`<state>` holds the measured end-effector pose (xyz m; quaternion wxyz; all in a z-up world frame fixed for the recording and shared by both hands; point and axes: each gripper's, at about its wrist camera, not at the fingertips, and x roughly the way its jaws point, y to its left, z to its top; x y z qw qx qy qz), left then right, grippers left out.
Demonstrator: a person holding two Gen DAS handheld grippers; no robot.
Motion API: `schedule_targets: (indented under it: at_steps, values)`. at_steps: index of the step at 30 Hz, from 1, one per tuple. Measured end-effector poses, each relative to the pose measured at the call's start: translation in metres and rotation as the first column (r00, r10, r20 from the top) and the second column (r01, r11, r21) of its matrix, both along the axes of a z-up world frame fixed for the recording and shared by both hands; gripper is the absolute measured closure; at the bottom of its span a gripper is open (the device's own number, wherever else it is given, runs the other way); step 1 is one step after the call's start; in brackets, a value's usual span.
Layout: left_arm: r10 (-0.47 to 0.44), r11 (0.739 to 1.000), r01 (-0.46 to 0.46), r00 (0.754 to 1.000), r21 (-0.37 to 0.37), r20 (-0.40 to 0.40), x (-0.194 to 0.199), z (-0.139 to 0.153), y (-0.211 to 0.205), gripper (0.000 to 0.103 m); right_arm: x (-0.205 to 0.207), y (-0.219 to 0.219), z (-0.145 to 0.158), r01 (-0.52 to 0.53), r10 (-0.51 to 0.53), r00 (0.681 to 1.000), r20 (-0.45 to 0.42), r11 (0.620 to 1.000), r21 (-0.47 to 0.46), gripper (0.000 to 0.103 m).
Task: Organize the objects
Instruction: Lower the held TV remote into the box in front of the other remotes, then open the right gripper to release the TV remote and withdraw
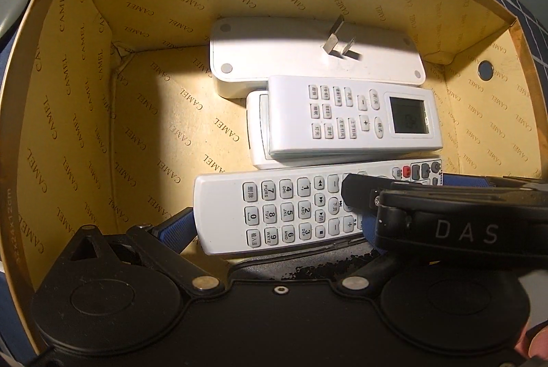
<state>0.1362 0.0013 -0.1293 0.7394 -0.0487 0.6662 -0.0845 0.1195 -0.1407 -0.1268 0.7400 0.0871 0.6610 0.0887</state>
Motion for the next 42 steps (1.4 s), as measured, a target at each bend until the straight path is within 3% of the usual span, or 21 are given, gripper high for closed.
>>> schedule_targets:
  at_steps: [11, 17, 31, 42]
  values:
    - [0.016, 1.0, -0.016, 1.0, 0.003, 0.0, 0.0, -0.001, -0.001, 0.002, -0.002, -0.002, 0.0, 0.008, -0.008, 1.0, 0.001, 1.0, 0.005, 0.011]
    - [0.029, 1.0, -0.029, 0.999, -0.006, 0.034, -0.005, 0.014, 0.003, 0.001, -0.006, -0.001, 0.013, 0.009, -0.009, 0.999, 0.041, 1.0, 0.008, 0.011]
    - [0.063, 0.998, -0.06, 0.986, -0.024, 0.152, -0.045, 0.074, -0.004, 0.0, -0.038, -0.006, 0.076, -0.013, 0.005, 0.987, 0.158, 0.999, 0.049, 0.011]
    - [0.083, 0.997, -0.082, 0.975, -0.011, 0.204, -0.084, 0.111, -0.032, 0.0, -0.073, -0.047, 0.118, -0.013, 0.001, 0.972, 0.234, 0.998, 0.053, 0.007]
